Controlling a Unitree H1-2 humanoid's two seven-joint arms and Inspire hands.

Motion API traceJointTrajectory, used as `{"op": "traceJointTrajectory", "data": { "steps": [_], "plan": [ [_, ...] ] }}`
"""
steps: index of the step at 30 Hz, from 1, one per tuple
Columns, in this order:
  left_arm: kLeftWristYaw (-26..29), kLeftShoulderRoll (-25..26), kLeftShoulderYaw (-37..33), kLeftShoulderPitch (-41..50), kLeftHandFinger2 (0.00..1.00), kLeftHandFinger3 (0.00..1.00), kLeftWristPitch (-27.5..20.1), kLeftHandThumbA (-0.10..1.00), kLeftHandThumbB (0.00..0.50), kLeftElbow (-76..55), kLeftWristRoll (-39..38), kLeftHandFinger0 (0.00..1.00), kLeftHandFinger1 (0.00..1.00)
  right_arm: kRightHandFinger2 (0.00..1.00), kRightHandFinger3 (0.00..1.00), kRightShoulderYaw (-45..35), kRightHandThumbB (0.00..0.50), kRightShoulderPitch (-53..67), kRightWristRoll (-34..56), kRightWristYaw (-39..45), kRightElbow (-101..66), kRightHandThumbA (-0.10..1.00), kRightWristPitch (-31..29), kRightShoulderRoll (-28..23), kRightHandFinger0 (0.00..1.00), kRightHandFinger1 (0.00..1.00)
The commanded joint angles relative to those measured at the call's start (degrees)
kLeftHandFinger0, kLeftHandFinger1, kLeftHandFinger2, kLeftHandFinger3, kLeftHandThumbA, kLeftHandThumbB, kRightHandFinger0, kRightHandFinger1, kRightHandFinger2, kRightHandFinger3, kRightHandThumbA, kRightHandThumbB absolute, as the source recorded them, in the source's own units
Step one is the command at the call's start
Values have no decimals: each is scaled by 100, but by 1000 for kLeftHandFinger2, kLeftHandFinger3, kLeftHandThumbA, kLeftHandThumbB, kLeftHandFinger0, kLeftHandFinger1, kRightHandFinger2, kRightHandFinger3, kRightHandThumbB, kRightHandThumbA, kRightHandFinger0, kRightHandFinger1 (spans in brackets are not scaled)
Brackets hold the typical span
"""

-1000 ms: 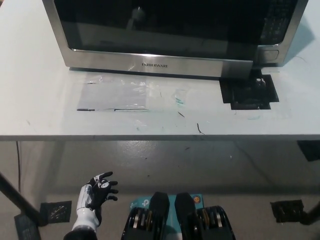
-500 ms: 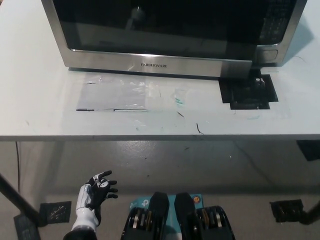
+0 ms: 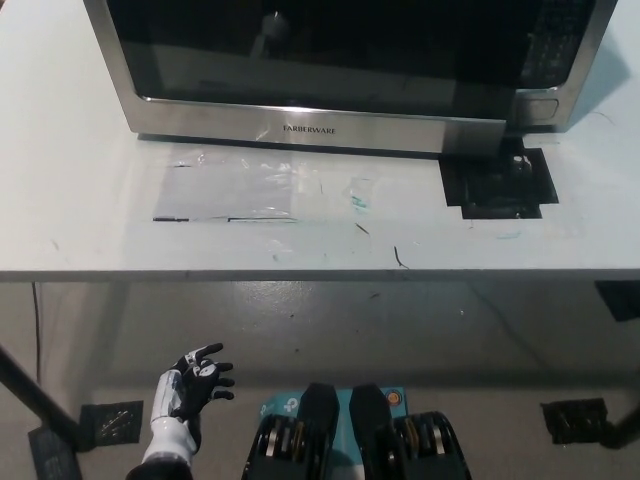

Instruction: A microwave is kept infront of the robot with its door slightly ajar. The robot uses its right hand to push the door towards the left to open it.

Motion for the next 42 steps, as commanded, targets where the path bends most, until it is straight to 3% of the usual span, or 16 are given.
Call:
{"op": "traceJointTrajectory", "data": {
  "steps": [1, 8, 10, 12, 17, 20, 21, 27, 31, 38, 42],
  "plan": [
    [6, 40, -64, -51, 409, 541, -125, 89, 51, -109, -18, 361, 357, 763, 928, 279, 200, -607, -350, 121, 327, 369, -147, -98, 511, 689],
    [48, 16, -107, -58, 388, 523, -99, 85, 57, -129, 9, 327, 339, 816, 952, 556, 214, -1366, -425, 170, 1624, 305, -382, 36, 559, 747],
    [80, 10, -89, -75, 385, 511, -42, 63, 49, -127, -4, 348, 349, 794, 935, 605, 211, -1595, -485, 168, 2065, 289, -524, 99, 527, 728],
    [51, 31, -102, -94, 403, 520, -38, 51, 39, -133, -2, 361, 361, 803, 937, 746, 173, -1869, -670, 177, 2544, 278, -647, 82, 536, 738],
    [71, 29, -127, -78, 401, 527, -53, 54, 37, -155, 33, 361, 359, 778, 918, 844, 148, -2164, -764, 215, 3042, 200, -871, 112, 508, 685],
    [86, 10, -153, -36, 398, 530, -36, 72, 65, -164, 58, 380, 367, 746, 901, 966, 132, -2414, -962, 157, 3452, 167, -938, 120, 474, 648],
    [78, 14, -171, -21, 417, 542, -31, 79, 51, -196, 70, 385, 376, 725, 885, 1000, 126, -2522, -1025, 113, 3586, 160, -926, 132, 461, 643],
    [61, 0, -200, -14, 406, 531, -49, 62, 53, -178, 69, 375, 369, 710, 875, 1049, 178, -2846, -1124, 195, 4267, 187, -1151, 86, 500, 665],
    [48, 7, -226, -30, 415, 523, 0, 40, 33, -219, 60, 386, 378, 730, 858, 1180, 178, -3054, -1360, 143, 4685, 205, -1298, 37, 494, 679],
    [49, 17, -275, -25, 400, 535, -60, 57, 51, -138, 68, 381, 372, 725, 855, 1181, 176, -3168, -1407, 96, 5104, 185, -1488, 203, 498, 663],
    [57, 24, -263, -45, 388, 514, -24, 43, 57, -154, 14, 355, 352, 719, 805, 1312, 205, -3064, -1536, 129, 5042, 238, -1520, 319, 490, 656]
  ]
}}
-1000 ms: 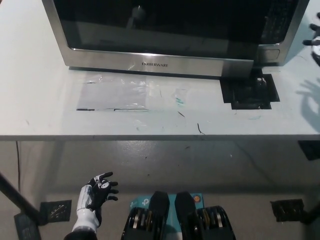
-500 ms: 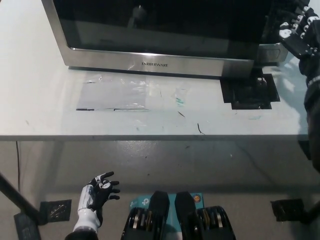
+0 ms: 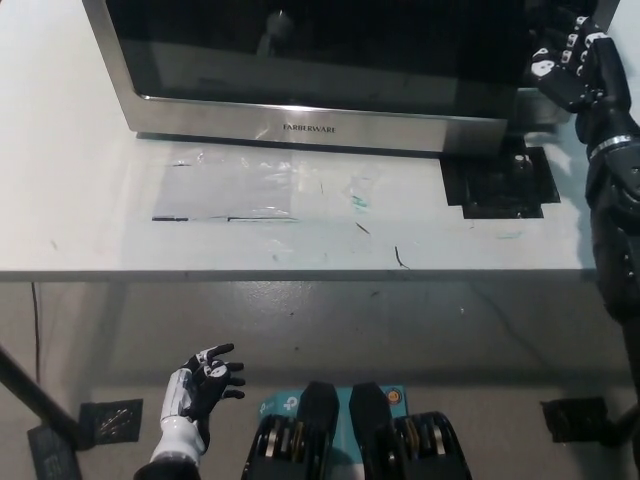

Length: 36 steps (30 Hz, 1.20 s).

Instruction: A microwave is kept infront of the robot with its door slightly ajar. The robot uses its right hand to push the door towards the left to open it.

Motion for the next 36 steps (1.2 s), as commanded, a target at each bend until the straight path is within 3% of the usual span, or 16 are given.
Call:
{"op": "traceJointTrajectory", "data": {
  "steps": [1, 7, 10, 13, 18, 21, 23, 27, 34, 36],
  "plan": [
    [58, 38, -41, -76, 389, 520, -33, 48, 58, -115, 28, 347, 351, 719, 805, 106, 221, -314, -177, 74, -38, 237, -464, 76, 474, 648],
    [90, 22, -33, -76, 379, 510, -117, 44, 60, -80, -5, 337, 343, 718, 828, 60, 180, 19, 18, 184, -471, 144, -359, 406, 454, 645],
    [80, 44, -26, -124, 382, 514, -42, 40, 51, -96, -35, 340, 346, 748, 832, 107, 179, 232, -22, 154, -797, 209, -316, 576, 470, 680],
    [98, 37, -11, -96, 387, 506, 29, 23, 54, -138, -55, 355, 353, 717, 797, 156, 190, 491, -50, 84, -1153, 256, -203, 785, 451, 658],
    [116, 66, -76, -99, 384, 500, -25, 39, 34, -79, 31, 350, 353, 706, 766, 220, 186, 941, 122, 173, -1855, 241, -10, 1157, 453, 633],
    [53, 92, -100, -105, 402, 505, -123, 52, 37, -29, 24, 362, 364, 718, 814, 315, 181, 1258, 167, 224, -2328, 269, 155, 1321, 457, 628],
    [83, 91, -92, -116, 396, 503, -81, 58, 48, -23, 16, 361, 361, 720, 850, 421, 204, 1559, 132, 221, -2736, 329, 293, 1448, 451, 615],
    [93, 78, -54, -122, 365, 476, -91, 25, 57, -7, -30, 294, 315, 741, 945, 572, 218, 2109, 334, 395, -3319, 374, 412, 1642, 443, 626],
    [58, 88, -86, -151, 381, 504, -100, 17, 34, 27, -21, 343, 346, 748, 934, 860, 219, 2857, 621, 478, -4182, 362, 667, 1884, 503, 657],
    [65, 83, -79, -151, 377, 500, -79, 10, 29, 22, -32, 337, 339, 746, 935, 1075, 186, 3105, 569, 542, -4455, 374, 698, 1847, 513, 666]
  ]
}}
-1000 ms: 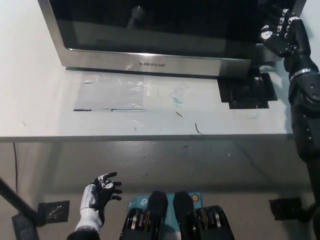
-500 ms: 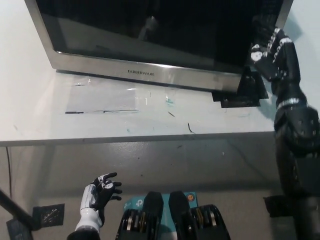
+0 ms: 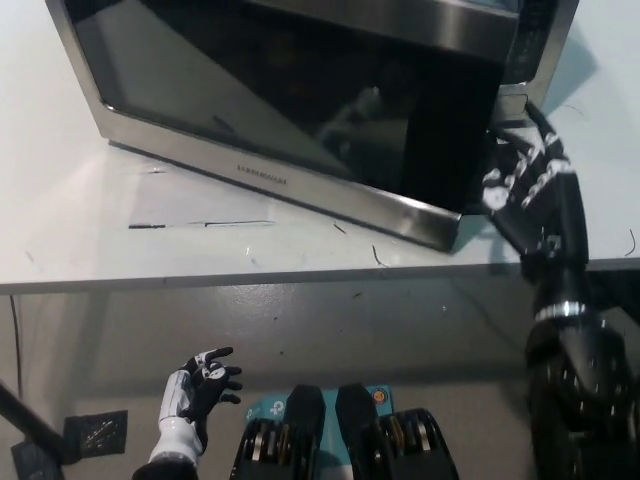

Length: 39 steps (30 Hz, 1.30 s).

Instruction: A microwave is kept infront of the robot with its door slightly ajar. The robot uses its right hand to push the door towards the left to open it.

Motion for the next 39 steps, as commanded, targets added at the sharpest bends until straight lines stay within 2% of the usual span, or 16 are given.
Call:
{"op": "traceJointTrajectory", "data": {
  "steps": [1, 3, 5, 7, 8, 11, 13, 14, 15, 19, 23, 27, 29, 32, 36, 39],
  "plan": [
    [-2, 17, -15, -146, 374, 497, -77, 5, 31, -61, -26, 332, 336, 746, 937, 749, 180, 187, 347, 739, -505, 373, 412, 297, 520, 667],
    [-14, 20, -17, -154, 376, 495, -102, 0, 27, -35, -28, 332, 337, 754, 944, 825, 179, 286, 432, 721, -630, 358, 469, 291, 532, 672],
    [-17, 20, -20, -150, 413, 500, -65, -16, 11, -58, -30, 396, 379, 745, 924, 1020, 162, 570, 486, 717, -926, 352, 493, 303, 558, 660],
    [50, 1, -3, -199, 412, 497, -19, -20, 21, -48, -21, 395, 377, 733, 920, 1090, 161, 619, 478, 672, -1017, 360, 538, 279, 560, 653],
    [36, 2, -10, -187, 408, 505, -30, -26, 11, -68, -19, 381, 369, 739, 929, 1204, 141, 774, 464, 679, -1156, 365, 551, 273, 582, 682],
    [-6, 9, -9, -196, 382, 498, -93, -33, 9, -24, -39, 361, 345, 755, 939, 1372, 125, 966, 488, 666, -1301, 366, 536, 255, 633, 722],
    [19, 14, -19, -203, 370, 491, -129, -28, 14, 6, -4, 363, 340, 764, 936, 1445, 133, 1012, 453, 686, -1309, 369, 465, 210, 635, 730],
    [18, 25, -38, -203, 386, 499, -159, -3, 23, 25, 24, 377, 359, 777, 934, 1497, 154, 1071, 349, 651, -1322, 419, 445, 191, 637, 722],
    [18, 31, -57, -190, 394, 517, -133, 9, 13, -10, 47, 381, 365, 778, 949, 1482, 145, 1098, 415, 645, -1321, 418, 474, 202, 633, 720],
    [10, 10, -11, -229, 411, 531, -68, 19, 40, -11, -41, 390, 368, 780, 990, 1430, 114, 1154, 414, 642, -1269, 440, 389, 224, 588, 706],
    [45, -4, 0, -222, 391, 515, -67, 38, 72, -33, -43, 356, 344, 784, 946, 1284, 132, 1215, 568, 655, -1288, 409, 462, 274, 563, 678],
    [-26, 10, -8, -226, 381, 519, -137, 47, 77, 5, -69, 340, 335, 767, 957, 1169, 123, 1270, 606, 702, -1246, 409, 374, 262, 553, 668],
    [-26, 23, -26, -226, 378, 510, -144, 38, 57, 14, -41, 351, 341, 765, 946, 1072, 146, 1340, 615, 695, -1277, 425, 375, 218, 543, 658],
    [-20, 20, -24, -247, 370, 505, -154, 28, 54, 26, -46, 350, 337, 763, 939, 971, 155, 1367, 653, 712, -1298, 425, 397, 185, 533, 645],
    [-14, 21, -32, -253, 392, 504, -156, 40, 57, 39, -32, 366, 357, 754, 932, 864, 142, 1452, 696, 784, -1325, 418, 356, 100, 539, 648],
    [-6, 14, -31, -272, 381, 505, -160, 34, 56, 55, -33, 341, 341, 768, 927, 770, 131, 1577, 724, 828, -1395, 412, 378, -9, 538, 663]
  ]
}}
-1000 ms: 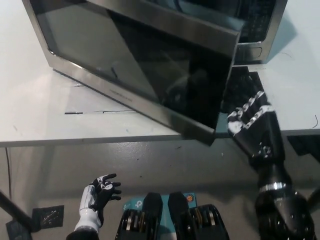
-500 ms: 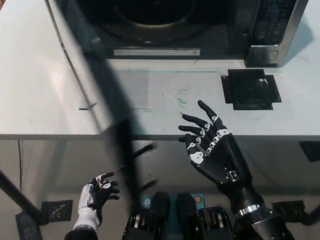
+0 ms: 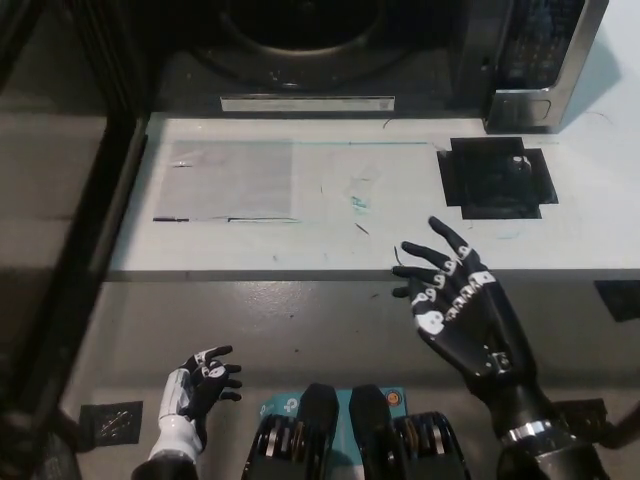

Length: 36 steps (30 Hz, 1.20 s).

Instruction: A microwave is kept infront of the robot with its door slightly ajar. The robot uses its right hand to push the door towards the left to open it.

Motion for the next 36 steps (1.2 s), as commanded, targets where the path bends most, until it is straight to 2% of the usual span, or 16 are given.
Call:
{"op": "traceJointTrajectory", "data": {
  "steps": [1, 4, 7, 12, 14, 17, 20, 21, 24, 26, 31, 34, 36],
  "plan": [
    [-7, -15, -23, -227, 388, 513, -135, 28, 54, -51, -29, 348, 345, 755, 919, -162, 146, 109, 180, 207, -207, 403, -109, -92, 530, 650],
    [25, -25, -18, -240, 391, 521, -76, 28, 55, -84, -24, 358, 348, 751, 912, -285, 147, 224, 224, 218, -191, 387, -99, -155, 518, 643],
    [-20, -6, -30, -245, 373, 508, -148, 40, 54, -35, -23, 343, 337, 790, 912, -451, 144, 535, 220, 330, 22, 387, -323, -375, 583, 686],
    [14, -21, 4, -289, 375, 511, -83, 19, 50, -84, -57, 322, 332, 792, 916, -644, 144, 956, 271, 328, 90, 364, -420, -404, 543, 694],
    [-29, -7, 9, -310, 373, 520, -178, 10, 44, -4, -74, 318, 327, 772, 881, -846, 172, 1265, 359, 277, 237, 322, -602, -365, 505, 683],
    [-2, -18, 27, -313, 353, 499, -141, 3, 52, -29, -87, 297, 308, 781, 879, -1181, 221, 1395, 147, -66, 457, 349, -859, -213, 508, 686],
    [-3, 0, -2, -337, 358, 502, -175, 28, 56, 11, -45, 309, 319, 803, 866, -1528, 220, 1270, 7, -219, 916, 372, -1186, -215, 532, 724],
    [2, 6, -22, -336, 361, 512, -219, 37, 55, 22, -14, 307, 318, 783, 849, -1618, 213, 1193, -136, -322, 1153, 381, -1372, -228, 517, 705],
    [-19, 11, -15, -332, 367, 529, -205, 36, 41, 31, -40, 315, 325, 713, 833, -1947, 228, 999, -90, -528, 1637, 336, -1444, -163, 510, 648],
    [-3, -6, -2, -317, 393, 542, -102, 22, 39, -52, -63, 327, 340, 706, 839, -2100, 202, 843, -132, -648, 1992, 293, -1561, -123, 449, 604],
    [-32, 2, -4, -351, 389, 542, -128, 39, 47, -7, -76, 325, 337, 690, 789, -2241, 222, 658, -202, -713, 2379, 297, -1767, -53, 474, 618],
    [-4, -2, -3, -348, 383, 543, -139, 30, 40, -13, -62, 327, 334, 645, 780, -2332, 220, 570, -144, -765, 2533, 277, -1869, 41, 454, 553],
    [14, -15, 24, -356, 386, 546, -118, 27, 56, -12, -91, 330, 340, 641, 800, -2365, 211, 509, -191, -855, 2609, 293, -1893, 97, 460, 542]
  ]
}}
